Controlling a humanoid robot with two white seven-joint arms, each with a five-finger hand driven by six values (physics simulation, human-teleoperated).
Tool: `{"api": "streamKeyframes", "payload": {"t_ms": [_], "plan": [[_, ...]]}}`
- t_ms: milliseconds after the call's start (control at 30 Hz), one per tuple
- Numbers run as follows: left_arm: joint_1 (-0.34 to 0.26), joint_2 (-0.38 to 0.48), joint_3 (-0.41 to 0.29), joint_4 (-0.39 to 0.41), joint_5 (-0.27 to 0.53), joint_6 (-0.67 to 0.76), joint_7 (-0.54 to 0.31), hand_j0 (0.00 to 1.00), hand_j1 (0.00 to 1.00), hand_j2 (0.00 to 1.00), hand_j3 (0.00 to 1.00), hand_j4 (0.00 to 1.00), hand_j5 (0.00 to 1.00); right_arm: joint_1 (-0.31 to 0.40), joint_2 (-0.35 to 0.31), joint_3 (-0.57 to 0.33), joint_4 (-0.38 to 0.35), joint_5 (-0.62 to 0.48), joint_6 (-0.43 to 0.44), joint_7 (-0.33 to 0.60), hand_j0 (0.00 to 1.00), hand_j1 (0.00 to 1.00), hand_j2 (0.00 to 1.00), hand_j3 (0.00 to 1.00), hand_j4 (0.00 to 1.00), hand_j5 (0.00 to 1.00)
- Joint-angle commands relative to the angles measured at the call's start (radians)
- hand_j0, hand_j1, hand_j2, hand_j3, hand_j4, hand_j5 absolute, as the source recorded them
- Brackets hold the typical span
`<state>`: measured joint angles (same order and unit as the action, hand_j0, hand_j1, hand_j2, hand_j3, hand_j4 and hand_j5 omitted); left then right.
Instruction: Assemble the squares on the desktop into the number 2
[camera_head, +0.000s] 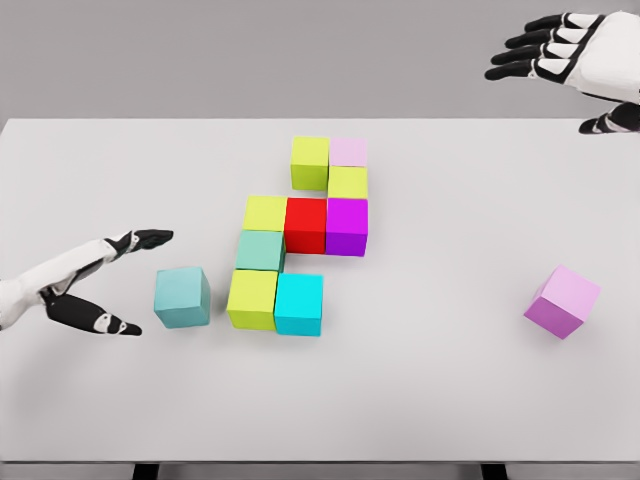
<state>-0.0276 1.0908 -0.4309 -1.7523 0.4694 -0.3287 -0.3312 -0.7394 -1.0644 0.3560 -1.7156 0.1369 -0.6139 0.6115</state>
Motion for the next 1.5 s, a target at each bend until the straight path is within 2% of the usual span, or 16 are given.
{"api": "streamKeyframes", "payload": {"t_ms": [0,300,367,433,633,733,1133,1267,1300,1400,1467], "plan": [[0.0,-0.026,-0.002,0.0,0.017,0.062,0.001,1.0,1.0,1.0,1.0,1.0,1.0,0.0,0.001,0.001,-0.002,-0.005,0.003,-0.001,1.0,1.0,1.0,1.0,1.0,1.0],[0.003,-0.046,-0.012,0.0,-0.005,0.079,0.003,1.0,1.0,1.0,1.0,1.0,1.0,0.038,0.006,0.0,-0.004,-0.003,0.003,-0.001,1.0,1.0,1.0,1.0,1.0,1.0],[0.0,-0.055,-0.014,0.0,-0.04,0.102,0.004,1.0,1.0,1.0,1.0,1.0,1.0,0.041,0.006,0.001,-0.004,-0.003,0.003,-0.001,1.0,1.0,1.0,1.0,1.0,1.0],[-0.009,-0.095,-0.012,0.002,-0.077,0.115,0.004,1.0,1.0,1.0,1.0,1.0,1.0,0.086,0.006,-0.002,-0.004,-0.002,0.003,-0.001,1.0,1.0,1.0,1.0,1.0,1.0],[-0.009,-0.11,-0.014,0.004,-0.077,0.122,0.006,0.96,0.96,0.96,0.96,0.96,0.96,0.092,0.009,0.0,-0.002,-0.002,0.003,-0.001,1.0,1.0,1.0,1.0,1.0,1.0],[-0.011,-0.114,-0.014,0.005,-0.077,0.123,0.006,0.95,0.95,0.95,0.95,0.95,0.95,0.147,0.027,0.003,-0.001,0.003,0.003,-0.001,1.0,1.0,1.0,1.0,1.0,1.0],[-0.026,-0.157,-0.014,0.019,-0.104,0.146,0.004,0.96,0.96,0.96,0.96,0.96,0.96,0.158,0.024,0.004,-0.004,0.01,0.003,-0.001,1.0,1.0,1.0,1.0,1.0,1.0],[-0.026,-0.164,-0.016,0.02,-0.11,0.158,0.006,0.95,0.95,0.95,0.95,0.95,0.95,0.155,0.012,0.003,-0.013,0.009,0.003,-0.001,1.0,1.0,1.0,1.0,1.0,1.0],[-0.026,-0.164,-0.016,0.02,-0.11,0.16,0.006,0.95,0.95,0.95,0.95,0.95,0.95,0.16,0.0,0.003,-0.036,0.009,0.003,-0.001,1.0,1.0,1.0,1.0,1.0,1.0],[-0.026,-0.173,-0.017,0.022,-0.112,0.175,0.006,0.95,0.95,0.95,0.95,0.95,0.95,0.186,-0.071,0.0,-0.038,0.01,0.003,-0.001,1.0,1.0,1.0,1.0,1.0,1.0],[-0.026,-0.178,-0.016,0.022,-0.126,0.186,0.006,0.95,0.95,0.95,0.95,0.95,0.95,0.186,-0.088,0.0,-0.038,0.01,0.003,-0.001,1.0,1.0,1.0,1.0,1.0,1.0]]}}
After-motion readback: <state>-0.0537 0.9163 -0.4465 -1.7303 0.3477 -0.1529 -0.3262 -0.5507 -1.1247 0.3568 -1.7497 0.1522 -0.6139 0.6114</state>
